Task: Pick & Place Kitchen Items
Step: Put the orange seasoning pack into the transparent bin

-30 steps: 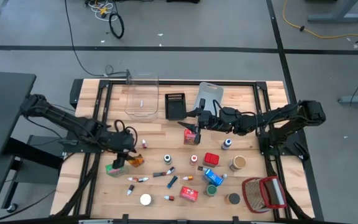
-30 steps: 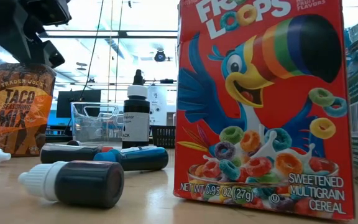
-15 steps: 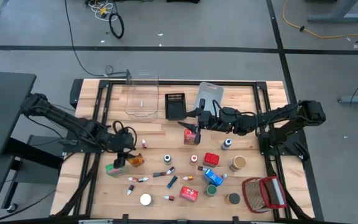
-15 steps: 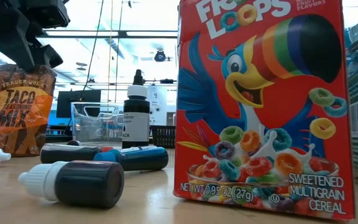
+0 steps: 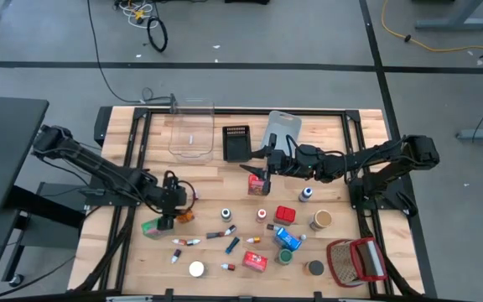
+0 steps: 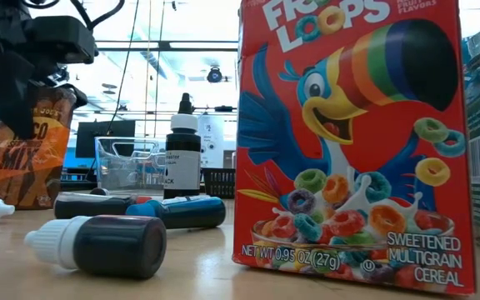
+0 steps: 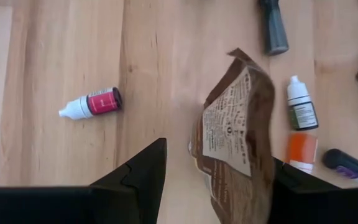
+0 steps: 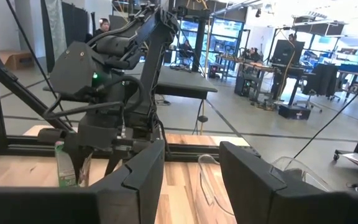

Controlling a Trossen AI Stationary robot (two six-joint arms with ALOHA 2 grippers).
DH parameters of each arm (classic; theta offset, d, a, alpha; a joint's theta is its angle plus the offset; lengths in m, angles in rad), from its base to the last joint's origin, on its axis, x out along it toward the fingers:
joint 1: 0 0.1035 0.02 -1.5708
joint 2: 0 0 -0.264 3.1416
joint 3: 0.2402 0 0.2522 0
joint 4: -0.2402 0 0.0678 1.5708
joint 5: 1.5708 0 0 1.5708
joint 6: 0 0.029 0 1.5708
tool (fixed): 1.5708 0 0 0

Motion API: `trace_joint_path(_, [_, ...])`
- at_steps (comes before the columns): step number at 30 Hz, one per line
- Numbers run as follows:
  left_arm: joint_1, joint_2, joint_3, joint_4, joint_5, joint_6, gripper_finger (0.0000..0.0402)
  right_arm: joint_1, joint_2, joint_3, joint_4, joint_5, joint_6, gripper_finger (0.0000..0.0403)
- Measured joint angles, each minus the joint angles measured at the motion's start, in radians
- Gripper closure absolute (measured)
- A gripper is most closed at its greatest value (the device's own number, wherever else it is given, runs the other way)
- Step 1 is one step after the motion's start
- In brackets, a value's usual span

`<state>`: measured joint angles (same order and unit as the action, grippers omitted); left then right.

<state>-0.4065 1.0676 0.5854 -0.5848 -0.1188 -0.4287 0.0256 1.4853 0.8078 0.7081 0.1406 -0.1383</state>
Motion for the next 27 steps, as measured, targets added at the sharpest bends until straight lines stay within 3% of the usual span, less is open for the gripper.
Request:
trace_joint_path(5, [0.000,-0.001,0.000,0.001,0.005,0.003,0.0244,0.000,0.000,0.000,0.001,0.000,0.000,0.0238])
trace_joint_path(15, [0.000,-0.002,0.000,0.000,0.001,0.050,0.0389,0.000,0.000,0.000,0.001,0.000,-0.001,0.0238])
trace_joint_path(27, [0.000,-0.002,0.095,-0.011,-0.044,0.185,0.0395,0.000,0.000,0.000,0.001,0.000,-0.001,0.0238])
